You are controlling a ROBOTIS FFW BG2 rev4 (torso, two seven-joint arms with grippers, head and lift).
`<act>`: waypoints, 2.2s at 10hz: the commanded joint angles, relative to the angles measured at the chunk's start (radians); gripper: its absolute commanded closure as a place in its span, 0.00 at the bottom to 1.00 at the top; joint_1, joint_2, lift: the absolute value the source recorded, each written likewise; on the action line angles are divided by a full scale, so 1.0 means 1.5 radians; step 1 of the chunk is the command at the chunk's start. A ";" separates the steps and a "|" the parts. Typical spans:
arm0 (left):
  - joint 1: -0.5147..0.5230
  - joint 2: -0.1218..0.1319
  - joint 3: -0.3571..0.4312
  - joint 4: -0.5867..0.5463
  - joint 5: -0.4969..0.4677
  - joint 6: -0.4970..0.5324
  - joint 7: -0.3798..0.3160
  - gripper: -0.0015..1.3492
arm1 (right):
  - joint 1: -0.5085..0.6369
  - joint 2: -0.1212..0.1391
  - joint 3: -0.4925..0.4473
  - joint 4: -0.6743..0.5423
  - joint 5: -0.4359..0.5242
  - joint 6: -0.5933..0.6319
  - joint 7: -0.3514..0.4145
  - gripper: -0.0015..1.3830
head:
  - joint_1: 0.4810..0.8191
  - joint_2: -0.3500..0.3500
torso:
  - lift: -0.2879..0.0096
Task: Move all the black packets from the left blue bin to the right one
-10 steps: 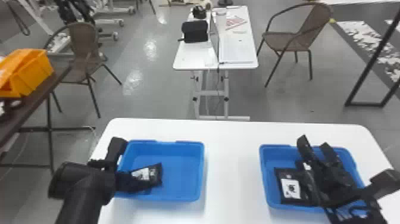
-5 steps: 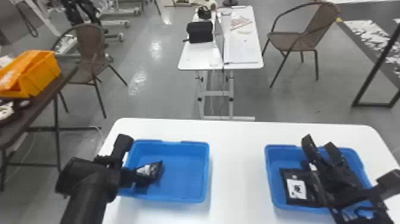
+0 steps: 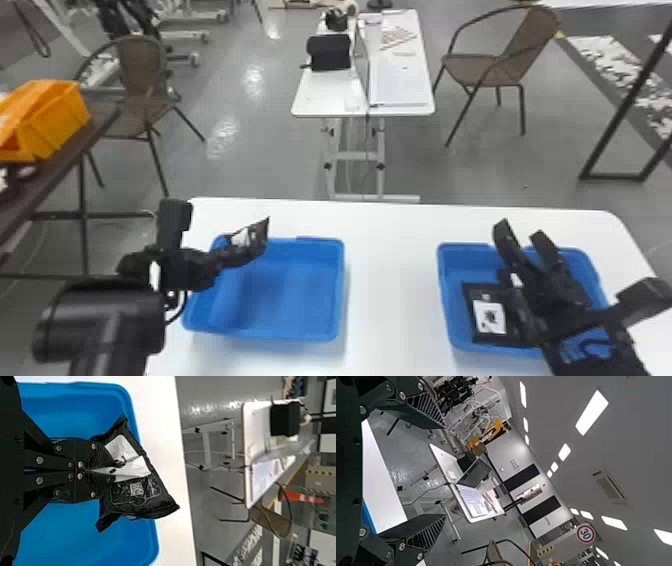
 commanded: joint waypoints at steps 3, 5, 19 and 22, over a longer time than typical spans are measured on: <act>-0.023 -0.007 -0.185 -0.079 -0.026 -0.070 -0.031 0.90 | -0.025 -0.001 0.018 -0.032 0.038 0.034 0.033 0.18 | 0.63 0.50 | 0.97; -0.063 -0.026 -0.249 -0.061 -0.060 -0.113 -0.035 0.90 | -0.065 -0.001 0.042 -0.021 0.042 0.040 0.047 0.18 | 0.63 0.44 | 0.97; -0.151 -0.048 -0.320 0.102 -0.015 -0.358 0.004 0.90 | -0.190 0.019 0.134 0.060 0.053 0.035 0.045 0.54 | 0.49 0.36 | 0.97; -0.150 -0.048 -0.320 0.102 -0.004 -0.360 0.005 0.90 | -0.187 0.022 0.133 0.062 0.062 0.025 0.028 0.89 | 0.51 0.37 | 0.97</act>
